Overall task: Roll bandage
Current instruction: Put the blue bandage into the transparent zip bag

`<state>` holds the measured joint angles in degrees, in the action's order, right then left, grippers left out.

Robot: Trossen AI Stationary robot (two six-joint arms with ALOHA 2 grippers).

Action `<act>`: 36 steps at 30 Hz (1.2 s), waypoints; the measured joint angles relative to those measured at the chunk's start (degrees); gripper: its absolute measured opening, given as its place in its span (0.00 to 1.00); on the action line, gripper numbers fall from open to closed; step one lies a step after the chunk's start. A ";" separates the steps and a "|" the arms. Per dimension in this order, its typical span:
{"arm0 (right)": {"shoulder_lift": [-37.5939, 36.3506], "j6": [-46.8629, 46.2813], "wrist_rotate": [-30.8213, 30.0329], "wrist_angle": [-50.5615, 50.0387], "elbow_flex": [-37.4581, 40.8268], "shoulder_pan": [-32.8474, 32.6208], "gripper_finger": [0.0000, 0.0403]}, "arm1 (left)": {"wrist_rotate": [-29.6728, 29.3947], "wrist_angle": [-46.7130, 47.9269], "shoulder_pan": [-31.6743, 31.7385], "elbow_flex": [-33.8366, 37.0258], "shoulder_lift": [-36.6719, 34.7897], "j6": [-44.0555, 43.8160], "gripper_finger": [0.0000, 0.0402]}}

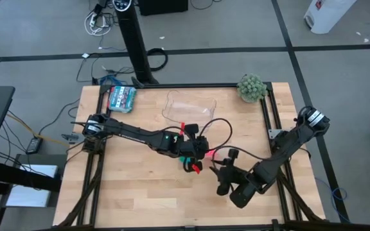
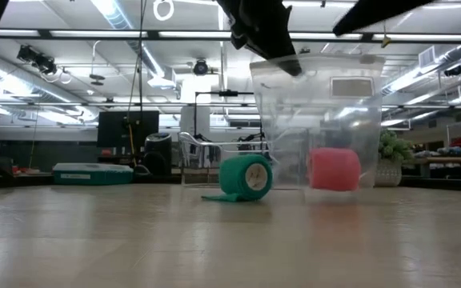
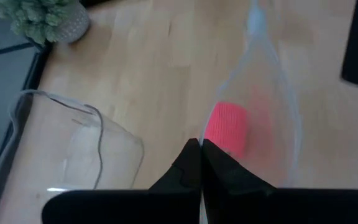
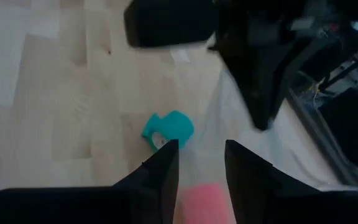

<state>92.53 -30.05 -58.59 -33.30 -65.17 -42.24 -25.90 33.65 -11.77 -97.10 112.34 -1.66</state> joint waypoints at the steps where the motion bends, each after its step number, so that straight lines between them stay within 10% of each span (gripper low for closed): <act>1: 0.01 -0.73 -0.30 2.14 1.66 -0.20 0.30 | -0.50 -0.04 0.12 0.00 -0.01 0.51 0.00; 10: 0.02 7.15 0.61 36.65 15.33 2.25 0.30 | -1.51 -1.35 1.97 0.00 0.01 5.77 0.00; 20: 4.49 3.44 17.78 44.24 17.90 11.94 0.43 | 0.23 0.02 3.72 0.00 -0.01 9.27 0.00; 36: 17.26 0.61 11.55 46.63 11.59 17.37 0.70 | 6.02 6.70 7.43 0.04 -0.01 13.79 0.00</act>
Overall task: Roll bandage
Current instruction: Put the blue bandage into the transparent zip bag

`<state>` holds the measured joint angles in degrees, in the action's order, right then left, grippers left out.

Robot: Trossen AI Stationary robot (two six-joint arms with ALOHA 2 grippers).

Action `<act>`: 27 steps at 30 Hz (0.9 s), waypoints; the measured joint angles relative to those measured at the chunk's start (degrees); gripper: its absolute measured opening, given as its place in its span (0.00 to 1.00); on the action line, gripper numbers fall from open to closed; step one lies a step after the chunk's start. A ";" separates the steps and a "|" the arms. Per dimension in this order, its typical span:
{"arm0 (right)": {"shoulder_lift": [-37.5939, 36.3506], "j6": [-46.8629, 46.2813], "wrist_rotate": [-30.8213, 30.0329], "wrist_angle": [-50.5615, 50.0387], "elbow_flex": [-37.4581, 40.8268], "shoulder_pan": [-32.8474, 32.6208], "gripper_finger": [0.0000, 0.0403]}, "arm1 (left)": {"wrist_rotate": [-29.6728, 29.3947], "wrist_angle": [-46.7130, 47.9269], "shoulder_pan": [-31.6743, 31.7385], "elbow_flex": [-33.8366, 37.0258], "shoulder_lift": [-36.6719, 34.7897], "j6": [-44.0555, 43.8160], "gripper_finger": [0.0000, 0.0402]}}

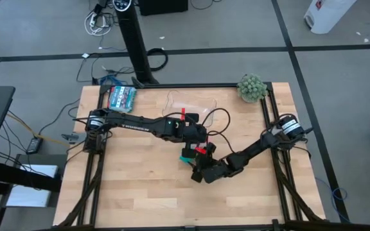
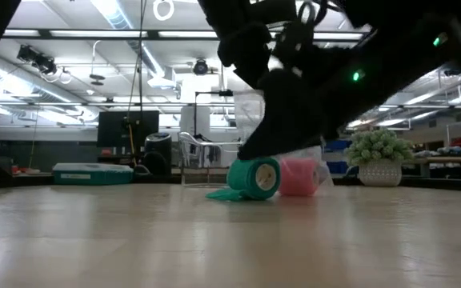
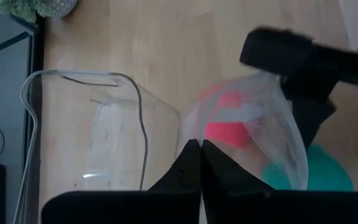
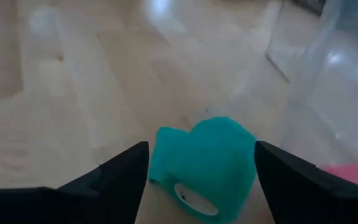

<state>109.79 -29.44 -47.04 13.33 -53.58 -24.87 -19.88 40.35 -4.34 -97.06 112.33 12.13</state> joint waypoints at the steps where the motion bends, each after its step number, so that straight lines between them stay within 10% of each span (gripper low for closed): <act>1: 0.47 -0.27 0.96 0.05 0.00 0.42 0.70 | 0.29 0.06 0.12 0.00 0.00 0.01 0.00; 27: -1.20 12.29 1.86 -3.07 1.53 0.93 0.55 | 2.58 -0.08 -0.63 0.00 -0.07 -0.56 0.01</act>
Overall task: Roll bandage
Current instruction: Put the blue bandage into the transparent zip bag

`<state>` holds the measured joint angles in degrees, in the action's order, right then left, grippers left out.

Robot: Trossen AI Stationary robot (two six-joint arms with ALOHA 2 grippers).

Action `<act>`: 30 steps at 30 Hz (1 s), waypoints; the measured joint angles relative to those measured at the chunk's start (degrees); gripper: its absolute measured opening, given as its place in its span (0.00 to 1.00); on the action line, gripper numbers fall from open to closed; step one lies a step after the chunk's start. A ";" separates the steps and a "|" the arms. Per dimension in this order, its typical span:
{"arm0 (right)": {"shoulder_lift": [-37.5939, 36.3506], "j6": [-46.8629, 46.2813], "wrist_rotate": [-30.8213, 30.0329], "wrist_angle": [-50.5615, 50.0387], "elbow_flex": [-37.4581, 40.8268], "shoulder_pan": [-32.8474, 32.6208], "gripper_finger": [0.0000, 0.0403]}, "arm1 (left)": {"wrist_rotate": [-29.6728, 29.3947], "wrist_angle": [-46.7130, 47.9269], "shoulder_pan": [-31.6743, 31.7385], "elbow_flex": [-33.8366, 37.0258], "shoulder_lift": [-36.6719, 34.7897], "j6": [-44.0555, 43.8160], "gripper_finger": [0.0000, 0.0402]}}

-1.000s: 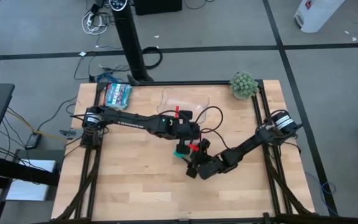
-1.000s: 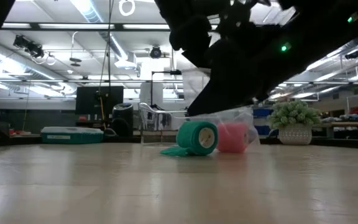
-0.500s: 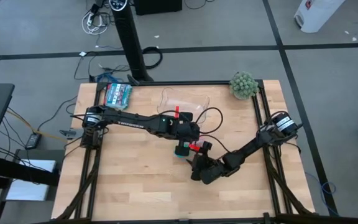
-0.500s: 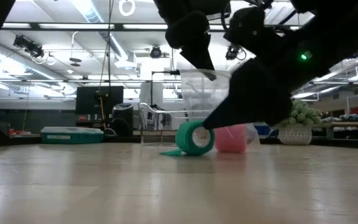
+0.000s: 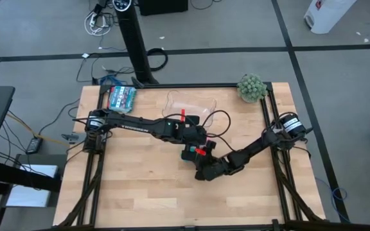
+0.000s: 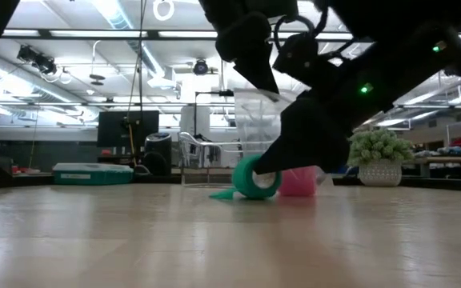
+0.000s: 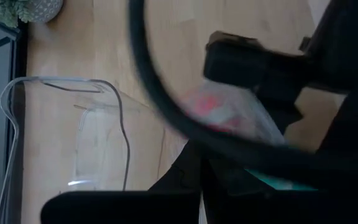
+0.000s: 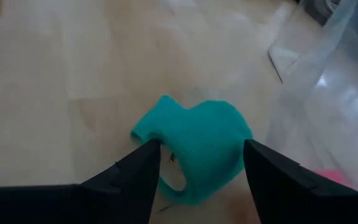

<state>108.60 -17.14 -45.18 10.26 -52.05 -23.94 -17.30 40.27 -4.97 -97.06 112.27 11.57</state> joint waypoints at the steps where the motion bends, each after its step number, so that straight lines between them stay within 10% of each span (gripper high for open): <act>1: 0.00 0.33 0.23 0.00 0.00 0.25 0.54 | 0.00 0.00 0.00 0.00 0.00 -0.02 0.01; 21: 0.00 5.79 1.40 -3.05 0.00 1.33 0.46 | 0.98 0.39 -0.02 0.00 0.00 -0.26 0.01; 30: 0.00 6.31 -0.66 -3.12 0.02 0.47 0.17 | 1.11 0.39 -0.02 0.00 0.00 -0.41 0.01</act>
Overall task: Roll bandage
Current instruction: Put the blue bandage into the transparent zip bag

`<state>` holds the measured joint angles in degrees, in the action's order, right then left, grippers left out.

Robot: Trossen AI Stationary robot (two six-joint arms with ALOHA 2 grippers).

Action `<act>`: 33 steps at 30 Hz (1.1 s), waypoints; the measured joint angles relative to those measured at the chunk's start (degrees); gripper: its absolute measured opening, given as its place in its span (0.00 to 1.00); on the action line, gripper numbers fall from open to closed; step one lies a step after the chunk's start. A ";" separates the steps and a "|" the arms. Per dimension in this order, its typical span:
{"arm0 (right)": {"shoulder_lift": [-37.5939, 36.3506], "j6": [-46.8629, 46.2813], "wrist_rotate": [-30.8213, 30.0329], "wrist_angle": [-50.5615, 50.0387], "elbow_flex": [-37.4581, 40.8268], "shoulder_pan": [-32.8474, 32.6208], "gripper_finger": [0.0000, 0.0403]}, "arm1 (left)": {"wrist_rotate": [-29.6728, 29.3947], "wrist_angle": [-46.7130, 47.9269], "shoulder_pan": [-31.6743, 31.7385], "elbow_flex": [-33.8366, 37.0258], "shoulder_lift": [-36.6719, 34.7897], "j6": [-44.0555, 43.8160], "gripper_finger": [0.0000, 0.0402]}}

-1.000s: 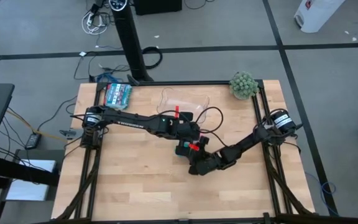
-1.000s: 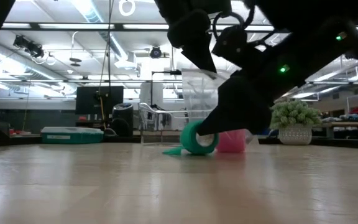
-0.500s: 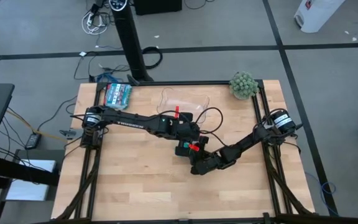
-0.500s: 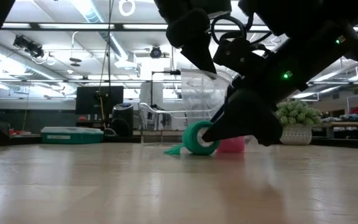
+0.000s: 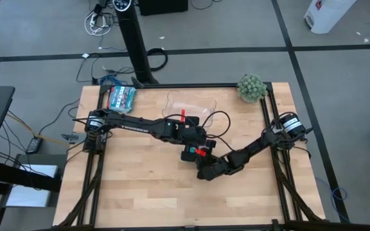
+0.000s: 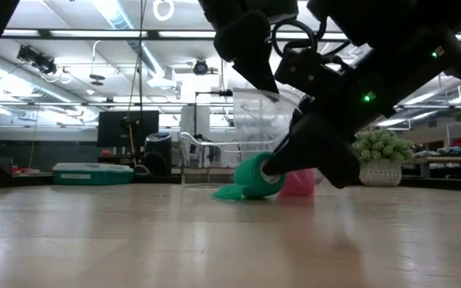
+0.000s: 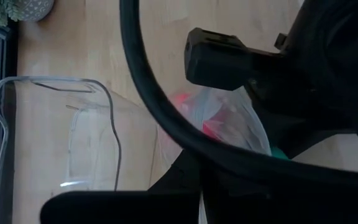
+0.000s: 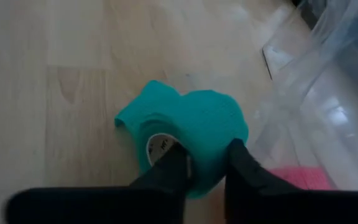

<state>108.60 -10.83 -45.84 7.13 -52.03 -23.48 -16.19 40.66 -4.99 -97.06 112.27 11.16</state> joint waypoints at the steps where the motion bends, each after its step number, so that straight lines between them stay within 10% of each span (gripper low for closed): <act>1: 0.00 0.24 0.00 -0.02 0.00 -0.10 0.12 | 0.00 0.00 0.00 0.00 0.00 -0.04 0.01; 19: -22.73 -8.36 -6.39 -22.33 0.04 -13.51 0.00 | 0.56 -0.70 0.00 0.00 0.00 -3.10 0.01; 33: -27.19 -10.35 -4.60 -22.59 0.04 -5.98 0.00 | -3.67 -3.43 -2.14 0.00 0.00 -5.84 0.00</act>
<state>81.41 -21.18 -50.44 -15.46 -51.99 -29.46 -19.86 37.23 -7.13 -97.06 112.27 5.32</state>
